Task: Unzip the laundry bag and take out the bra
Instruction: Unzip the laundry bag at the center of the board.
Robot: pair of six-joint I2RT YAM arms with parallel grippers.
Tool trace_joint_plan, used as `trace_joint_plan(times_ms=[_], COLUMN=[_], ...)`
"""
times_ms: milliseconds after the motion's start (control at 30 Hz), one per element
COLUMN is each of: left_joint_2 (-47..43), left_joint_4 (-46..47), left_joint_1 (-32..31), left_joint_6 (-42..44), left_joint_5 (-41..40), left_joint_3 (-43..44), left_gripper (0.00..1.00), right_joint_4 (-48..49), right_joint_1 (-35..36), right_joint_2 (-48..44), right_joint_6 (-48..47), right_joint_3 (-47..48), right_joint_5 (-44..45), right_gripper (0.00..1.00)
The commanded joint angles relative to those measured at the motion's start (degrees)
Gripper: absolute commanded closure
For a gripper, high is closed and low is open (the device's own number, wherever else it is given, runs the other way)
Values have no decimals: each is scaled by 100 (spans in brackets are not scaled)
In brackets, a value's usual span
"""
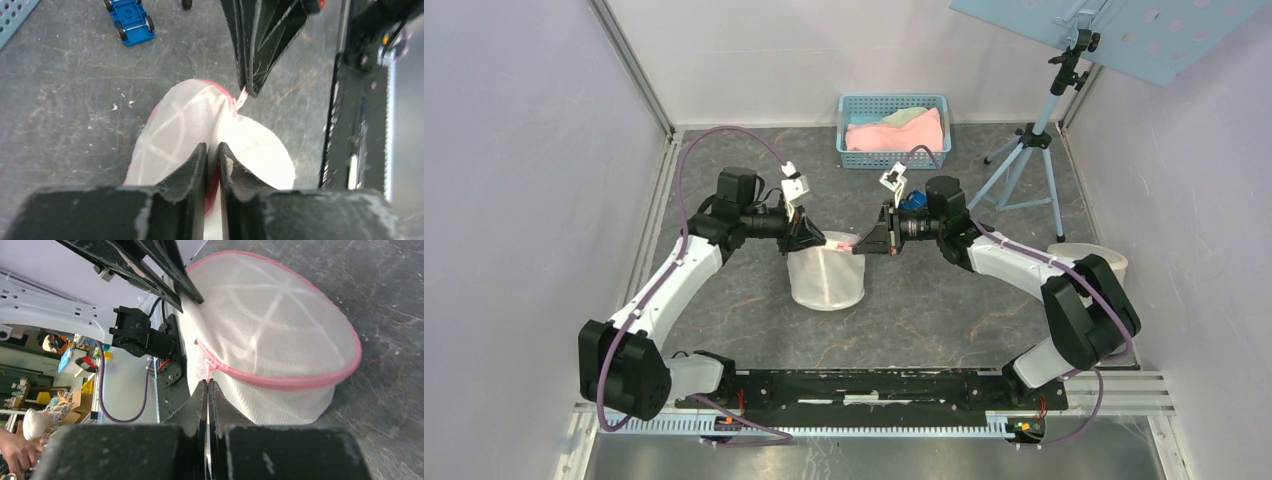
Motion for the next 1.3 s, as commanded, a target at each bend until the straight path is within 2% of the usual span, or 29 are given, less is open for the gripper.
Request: trace_joint_plan(times_ms=[0,133,233,300,367,500,667,767,900,1033,1167,1267], left_joint_2=[-3,-352,-849,-1241,-1532,-1680,-1621,-1533,-1414,-1259,-1116,-950], left_joint_4=[-1529,-2204,-2488,-2572,-2568,-2355,-1752,-1591,-1072,-738,-650,-720], left_joint_1=[30,184,251,245,197,-31,-321,-591,-815,-970,-1023,-1021], left_joint_6=[2561,2793,2796,2700,2595,2292,1741,1783,1681,1663,2007,2362], left_joint_5=[10,-62,-243,-236,-237,-544,-949,-1215,-1603,-1865,-2104,-2216], left_joint_3=[354,194,-60,-247,-456,-728,-888,-1028,-1151,-1250,-1361,-1341], left_gripper=[74,50,41,30,26,25,28,30,36,49,73,87], right_joint_4=[468,603,840,984,1101,1317,1444,1643,1360,1163,985,798], right_joint_1=[253,552,731,854,942,1049,1071,1103,1115,1108,1039,868], right_joint_2=[-51,-54,5,80,132,238,383,451,471,416,387,407], right_joint_6=[-52,-147,-105,-68,-11,125,198,307,110,-83,-236,-448], right_joint_3=[-88,-460,-662,-702,-719,-740,-762,-814,-692,-634,-631,-625], right_joint_5=[-65,61,187,234,302,405,465,485,468,424,421,424], right_gripper=[100,100,100,100,100,100,100,100,100,100,100,100])
